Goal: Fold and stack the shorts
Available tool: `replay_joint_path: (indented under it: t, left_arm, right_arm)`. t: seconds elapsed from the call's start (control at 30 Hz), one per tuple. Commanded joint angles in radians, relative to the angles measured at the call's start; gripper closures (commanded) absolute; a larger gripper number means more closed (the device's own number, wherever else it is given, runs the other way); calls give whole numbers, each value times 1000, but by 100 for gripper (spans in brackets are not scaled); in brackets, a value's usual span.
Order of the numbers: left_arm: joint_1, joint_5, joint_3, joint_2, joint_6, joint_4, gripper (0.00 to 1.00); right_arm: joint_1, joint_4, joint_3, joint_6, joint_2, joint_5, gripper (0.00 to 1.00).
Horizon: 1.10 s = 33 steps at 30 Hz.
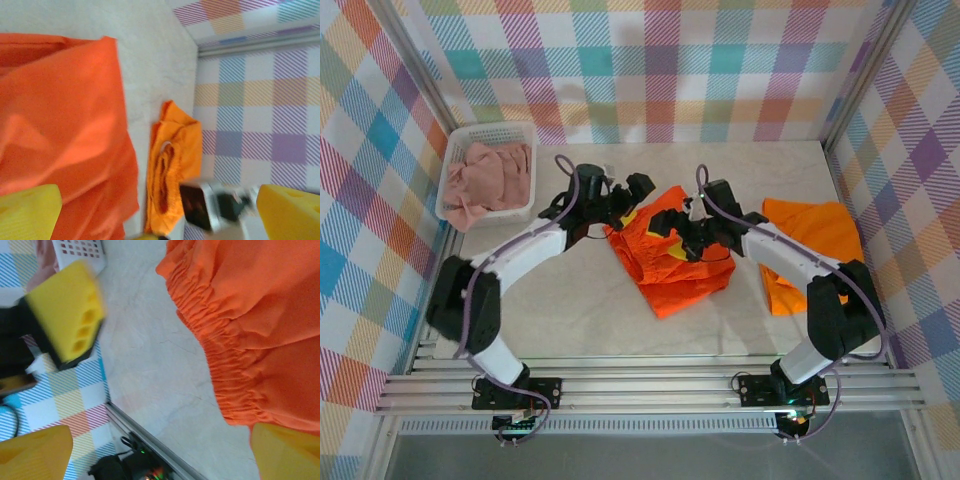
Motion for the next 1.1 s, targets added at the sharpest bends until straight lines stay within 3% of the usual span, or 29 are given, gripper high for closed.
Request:
replay_joint_path:
  t: [0.0,0.17,0.43,0.8,0.9,1.07]
  left_arm:
    - [9,33,66,89,-26,47,0]
    - [28,16,38,207,-65,119,0]
    - [49,-12,-46,291,-49,171,0]
    - [65,-16,-34,317,64,108,0]
    - [65,-12,28,257,143,18,0]
    - [59,-4,240,180,331,-240,0]
  right_arm:
    - [34,278,-18,173,35,3,9]
    - [78,480,-116,343,118,48,10]
    - [139,603,-236,442,205,95,13]
    - [207,592,-343,432,138,81,14]
    - [207,414,-295,288,25,79,13]
    - [174,-200,-117,-84,-227,280,11]
